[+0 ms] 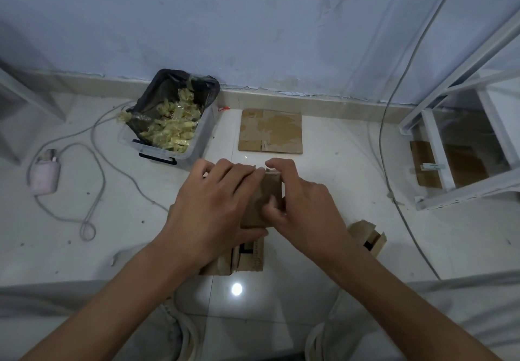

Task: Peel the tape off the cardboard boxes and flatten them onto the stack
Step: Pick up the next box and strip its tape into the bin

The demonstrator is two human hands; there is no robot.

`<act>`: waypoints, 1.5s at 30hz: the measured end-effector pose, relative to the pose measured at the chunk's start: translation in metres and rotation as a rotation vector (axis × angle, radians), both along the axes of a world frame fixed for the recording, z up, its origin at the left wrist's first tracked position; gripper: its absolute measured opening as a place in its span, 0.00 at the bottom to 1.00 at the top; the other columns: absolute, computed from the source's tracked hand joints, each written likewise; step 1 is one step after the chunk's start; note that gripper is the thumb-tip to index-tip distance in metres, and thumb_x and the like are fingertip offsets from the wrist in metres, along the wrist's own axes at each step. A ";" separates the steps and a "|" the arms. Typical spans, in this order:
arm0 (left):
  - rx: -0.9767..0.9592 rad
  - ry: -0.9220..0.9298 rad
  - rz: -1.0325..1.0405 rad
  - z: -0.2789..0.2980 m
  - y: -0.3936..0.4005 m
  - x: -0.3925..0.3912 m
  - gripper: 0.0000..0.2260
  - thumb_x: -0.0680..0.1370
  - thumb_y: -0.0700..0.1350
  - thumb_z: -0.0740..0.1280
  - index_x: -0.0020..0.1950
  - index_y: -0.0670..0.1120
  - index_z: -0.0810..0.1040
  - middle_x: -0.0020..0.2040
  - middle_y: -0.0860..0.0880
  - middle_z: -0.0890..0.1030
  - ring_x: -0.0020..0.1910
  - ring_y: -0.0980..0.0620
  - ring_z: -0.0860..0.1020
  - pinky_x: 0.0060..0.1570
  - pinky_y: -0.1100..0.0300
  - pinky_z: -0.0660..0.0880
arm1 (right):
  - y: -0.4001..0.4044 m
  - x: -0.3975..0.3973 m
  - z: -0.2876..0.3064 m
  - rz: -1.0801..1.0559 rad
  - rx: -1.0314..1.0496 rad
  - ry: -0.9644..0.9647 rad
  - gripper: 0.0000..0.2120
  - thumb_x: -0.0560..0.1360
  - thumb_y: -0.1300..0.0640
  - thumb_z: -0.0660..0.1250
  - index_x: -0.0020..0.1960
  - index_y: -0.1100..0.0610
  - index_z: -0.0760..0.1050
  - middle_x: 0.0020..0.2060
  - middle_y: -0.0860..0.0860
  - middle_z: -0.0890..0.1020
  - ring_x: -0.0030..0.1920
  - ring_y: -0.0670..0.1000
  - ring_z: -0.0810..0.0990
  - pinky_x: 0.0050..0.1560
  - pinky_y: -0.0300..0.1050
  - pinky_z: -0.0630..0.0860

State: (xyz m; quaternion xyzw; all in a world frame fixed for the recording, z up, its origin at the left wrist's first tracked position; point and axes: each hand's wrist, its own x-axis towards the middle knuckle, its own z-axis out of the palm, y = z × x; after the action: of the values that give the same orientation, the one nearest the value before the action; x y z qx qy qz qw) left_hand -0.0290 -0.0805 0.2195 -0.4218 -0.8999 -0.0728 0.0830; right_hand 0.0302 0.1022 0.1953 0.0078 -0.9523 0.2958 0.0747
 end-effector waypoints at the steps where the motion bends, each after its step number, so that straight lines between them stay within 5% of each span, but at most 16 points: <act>1: -0.011 0.010 0.000 0.000 0.001 0.001 0.40 0.67 0.69 0.77 0.68 0.43 0.78 0.61 0.46 0.81 0.55 0.44 0.79 0.54 0.46 0.71 | 0.001 0.000 0.000 0.004 0.053 0.020 0.26 0.77 0.55 0.66 0.71 0.48 0.60 0.37 0.50 0.82 0.27 0.48 0.75 0.29 0.48 0.78; 4: -0.027 0.021 0.021 0.001 0.000 0.000 0.41 0.66 0.68 0.77 0.69 0.43 0.77 0.61 0.45 0.81 0.56 0.43 0.79 0.54 0.46 0.70 | 0.009 -0.002 -0.005 -0.005 0.181 0.003 0.26 0.78 0.58 0.70 0.69 0.49 0.60 0.39 0.51 0.85 0.27 0.50 0.77 0.30 0.47 0.78; 9: 0.047 -0.048 0.063 0.005 -0.005 -0.003 0.41 0.65 0.71 0.75 0.69 0.46 0.78 0.62 0.48 0.81 0.57 0.45 0.79 0.56 0.47 0.69 | 0.020 -0.002 -0.001 0.031 -0.057 0.065 0.20 0.83 0.49 0.62 0.73 0.41 0.68 0.48 0.38 0.80 0.39 0.43 0.79 0.42 0.46 0.83; 14: 0.118 -0.151 0.026 0.006 -0.009 -0.010 0.40 0.66 0.74 0.68 0.70 0.50 0.77 0.63 0.50 0.81 0.59 0.48 0.78 0.58 0.50 0.68 | 0.033 -0.007 0.000 0.140 -0.152 0.095 0.19 0.82 0.51 0.66 0.73 0.43 0.75 0.42 0.43 0.78 0.38 0.45 0.77 0.38 0.49 0.80; 19: 0.120 -0.169 0.001 0.012 -0.015 -0.015 0.42 0.66 0.75 0.65 0.71 0.49 0.77 0.64 0.50 0.81 0.60 0.48 0.78 0.58 0.52 0.65 | 0.029 -0.007 0.002 0.168 -0.210 0.107 0.13 0.83 0.53 0.67 0.68 0.46 0.78 0.48 0.38 0.80 0.42 0.42 0.80 0.42 0.40 0.81; 28: 0.021 -0.110 -0.097 0.007 -0.013 -0.009 0.41 0.65 0.73 0.70 0.70 0.48 0.77 0.63 0.51 0.81 0.58 0.48 0.78 0.58 0.49 0.67 | 0.031 -0.006 0.004 0.214 -0.019 0.023 0.02 0.84 0.52 0.62 0.54 0.45 0.71 0.31 0.37 0.72 0.31 0.42 0.75 0.34 0.46 0.77; 33: 0.000 -0.094 -0.107 0.004 -0.012 -0.008 0.40 0.68 0.74 0.66 0.71 0.48 0.77 0.63 0.50 0.81 0.58 0.48 0.77 0.57 0.49 0.66 | 0.028 -0.005 0.003 0.187 0.071 0.050 0.03 0.84 0.54 0.60 0.52 0.46 0.69 0.34 0.41 0.75 0.30 0.47 0.74 0.33 0.54 0.79; 38: -0.012 -0.082 -0.106 0.007 -0.011 -0.011 0.40 0.69 0.74 0.64 0.71 0.48 0.77 0.63 0.50 0.81 0.58 0.48 0.77 0.57 0.49 0.67 | 0.028 -0.002 0.005 0.180 0.195 0.210 0.05 0.83 0.52 0.68 0.58 0.49 0.79 0.41 0.44 0.82 0.32 0.48 0.78 0.31 0.46 0.77; 45: -0.096 -0.057 -0.173 0.004 -0.012 -0.013 0.39 0.67 0.71 0.70 0.70 0.46 0.77 0.63 0.48 0.81 0.58 0.45 0.79 0.57 0.46 0.69 | 0.029 0.002 0.005 0.280 0.437 0.238 0.08 0.77 0.59 0.75 0.55 0.52 0.81 0.41 0.47 0.79 0.32 0.48 0.74 0.28 0.43 0.72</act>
State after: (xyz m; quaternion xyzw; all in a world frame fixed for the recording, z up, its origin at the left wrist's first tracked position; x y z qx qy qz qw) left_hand -0.0416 -0.0929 0.2238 -0.4992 -0.8646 -0.0485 0.0306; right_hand 0.0326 0.1315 0.2007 0.1898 -0.9677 0.0878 0.1409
